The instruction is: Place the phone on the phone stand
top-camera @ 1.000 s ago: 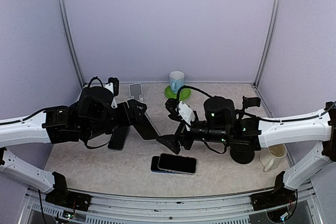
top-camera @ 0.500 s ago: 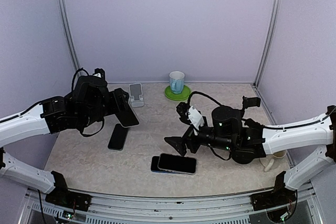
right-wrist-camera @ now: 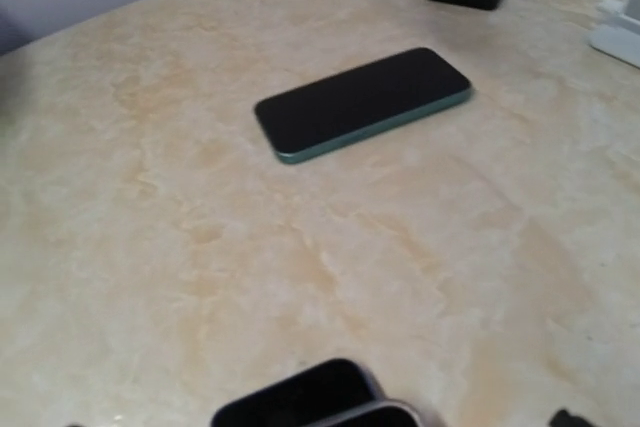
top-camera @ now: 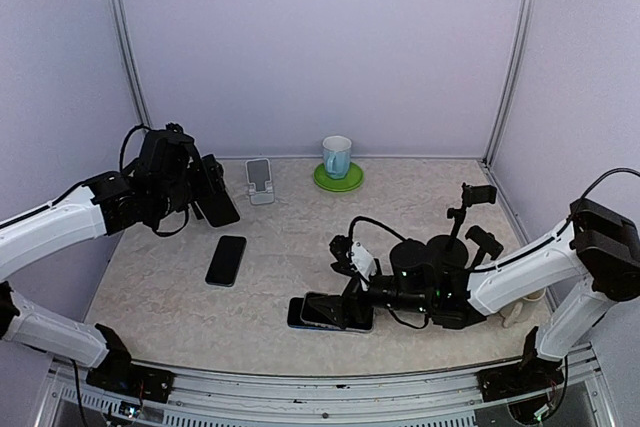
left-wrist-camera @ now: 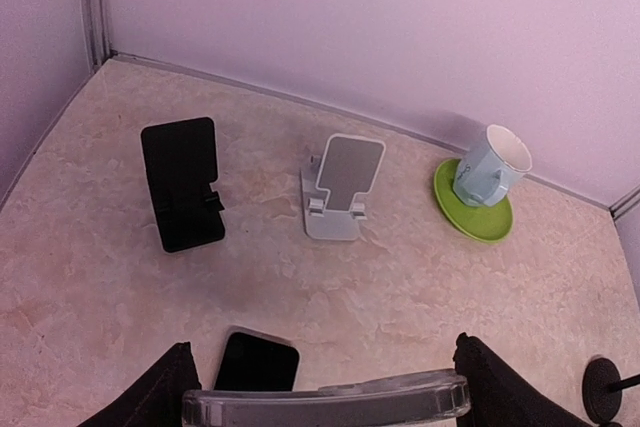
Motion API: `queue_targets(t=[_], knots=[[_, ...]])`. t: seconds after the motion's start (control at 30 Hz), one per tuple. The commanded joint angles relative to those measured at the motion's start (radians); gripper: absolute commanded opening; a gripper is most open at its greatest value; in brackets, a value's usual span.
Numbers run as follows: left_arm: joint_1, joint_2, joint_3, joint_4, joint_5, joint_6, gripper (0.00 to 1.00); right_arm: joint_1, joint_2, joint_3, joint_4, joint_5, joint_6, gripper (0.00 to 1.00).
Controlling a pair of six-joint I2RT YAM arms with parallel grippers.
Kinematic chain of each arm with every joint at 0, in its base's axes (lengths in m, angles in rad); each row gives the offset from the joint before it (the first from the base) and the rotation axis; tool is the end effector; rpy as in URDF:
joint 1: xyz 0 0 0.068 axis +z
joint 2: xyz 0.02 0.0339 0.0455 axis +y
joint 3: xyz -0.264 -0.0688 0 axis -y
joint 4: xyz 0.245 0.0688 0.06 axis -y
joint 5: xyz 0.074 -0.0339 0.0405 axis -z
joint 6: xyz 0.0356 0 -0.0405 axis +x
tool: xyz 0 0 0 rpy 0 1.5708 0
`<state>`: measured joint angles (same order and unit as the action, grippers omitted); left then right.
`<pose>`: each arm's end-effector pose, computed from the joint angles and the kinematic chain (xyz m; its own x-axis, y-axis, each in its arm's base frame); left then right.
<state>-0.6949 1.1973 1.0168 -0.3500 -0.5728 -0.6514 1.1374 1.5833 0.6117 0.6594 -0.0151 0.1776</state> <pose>0.2160 -0.1549 0.3218 -0.4176 -0.3152 -0.8522 -0.0933 0.9478 -0.3049 0.1319 0.2864 0.1753 -0.2883 -0.2025 -0.9359 -0.8763 0.4497 0.1727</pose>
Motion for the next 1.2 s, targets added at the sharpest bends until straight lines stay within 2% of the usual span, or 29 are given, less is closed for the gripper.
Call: queue_targets(t=[0.0,0.23,1.17], knots=[[0.077,0.040,0.009,0.101,0.011,0.052,0.59,0.004,0.005,-0.034,0.155,-0.039,0.004,1.00],[0.174,0.106,0.048,0.141,0.006,0.096,0.60,0.004,-0.012,-0.070,0.201,-0.015,0.006,1.00],[0.331,0.331,0.180,0.220,0.026,0.190,0.60,0.004,0.022,-0.055,0.197,-0.018,0.005,1.00]])
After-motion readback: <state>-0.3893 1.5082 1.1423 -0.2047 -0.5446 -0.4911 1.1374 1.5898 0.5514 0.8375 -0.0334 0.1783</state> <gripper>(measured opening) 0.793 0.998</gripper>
